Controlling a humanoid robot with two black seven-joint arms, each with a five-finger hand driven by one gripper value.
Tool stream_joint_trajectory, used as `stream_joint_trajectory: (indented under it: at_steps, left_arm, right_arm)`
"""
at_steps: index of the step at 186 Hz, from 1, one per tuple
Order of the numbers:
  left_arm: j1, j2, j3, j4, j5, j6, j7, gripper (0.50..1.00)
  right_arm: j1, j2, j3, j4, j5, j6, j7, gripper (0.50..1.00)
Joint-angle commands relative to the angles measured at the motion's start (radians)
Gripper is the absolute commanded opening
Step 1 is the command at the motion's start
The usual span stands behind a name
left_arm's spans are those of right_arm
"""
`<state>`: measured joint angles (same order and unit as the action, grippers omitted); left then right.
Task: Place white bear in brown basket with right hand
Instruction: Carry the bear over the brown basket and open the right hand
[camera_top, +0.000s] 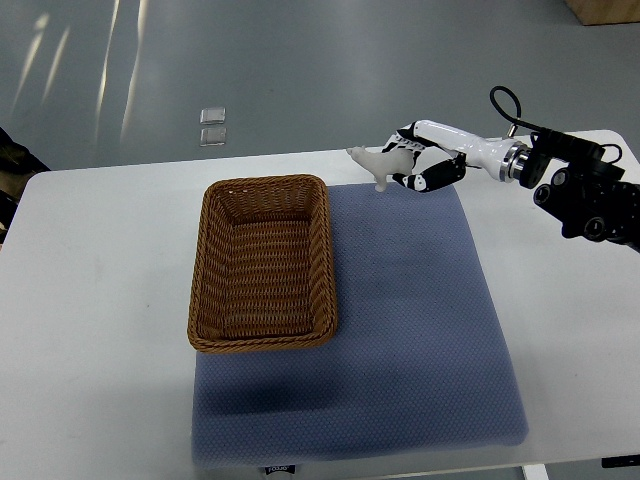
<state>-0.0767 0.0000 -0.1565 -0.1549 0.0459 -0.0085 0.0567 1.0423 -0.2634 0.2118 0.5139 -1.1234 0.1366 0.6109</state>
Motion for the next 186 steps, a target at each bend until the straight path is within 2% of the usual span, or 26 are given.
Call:
stream_joint_trajectory:
  at_steps: [1, 60, 106, 118, 126, 128, 130, 133, 143, 154, 161, 175, 186]
  left_arm:
    - [0.0, 0.0, 0.0, 0.0, 0.0, -0.001, 0.0, 1.0]
    - [0.0, 0.0, 0.0, 0.0, 0.0, 0.001, 0.0, 1.0]
    - [0.0, 0.0, -0.001, -0.005, 0.0, 0.001, -0.002, 1.0]
    - [0.0, 0.0, -0.001, -0.006, 0.0, 0.001, -0.002, 1.0]
    - [0.0, 0.0, -0.001, -0.008, 0.0, -0.001, -0.002, 1.0]
    - [0.0, 0.0, -0.001, -0.008, 0.0, 0.001, -0.002, 1.0]
    - [0.0, 0.0, -0.001, -0.008, 0.0, 0.001, -0.002, 1.0]
    - [0.0, 0.0, -0.001, -0.008, 0.0, -0.001, -0.002, 1.0]
    - [0.0, 0.0, -0.001, -0.011, 0.0, 0.001, -0.002, 1.0]
    - [0.0, 0.0, -0.001, -0.011, 0.002, -0.001, -0.002, 1.0]
    - [0.0, 0.0, -0.001, -0.012, 0.002, -0.001, -0.002, 1.0]
    - [0.0, 0.0, -0.001, -0.014, 0.002, 0.001, -0.002, 1.0]
    - [0.0, 0.0, 0.0, -0.014, 0.002, 0.001, -0.002, 1.0]
  right_arm:
    - [0.022, 0.044, -0.009, 0.0, -0.007, 0.003, 0.0, 0.5]
    - [0.094, 0.173, -0.114, -0.002, -0.012, 0.004, 0.0, 0.5]
    - [0.101, 0.23, -0.173, -0.005, -0.013, -0.005, 0.0, 0.5]
    - [0.097, 0.234, -0.175, -0.006, -0.016, -0.006, 0.0, 0.558]
    - [0.094, 0.237, -0.175, -0.008, -0.016, -0.006, 0.0, 0.615]
    - [0.094, 0.237, -0.175, -0.008, -0.016, -0.006, 0.0, 0.649]
    - [0.094, 0.237, -0.175, -0.008, -0.016, -0.006, 0.0, 0.65]
    - [0.093, 0.237, -0.175, -0.008, -0.016, -0.006, 0.0, 0.684]
    - [0.091, 0.237, -0.173, -0.008, -0.016, -0.009, 0.0, 0.748]
    - [0.09, 0.237, -0.172, -0.009, -0.015, -0.02, 0.0, 0.762]
    - [0.09, 0.237, -0.172, -0.009, -0.015, -0.035, 0.0, 0.793]
    - [0.085, 0.237, -0.17, -0.009, -0.015, -0.052, 0.0, 0.823]
    - [0.084, 0.237, -0.169, -0.009, -0.012, -0.063, 0.0, 0.827]
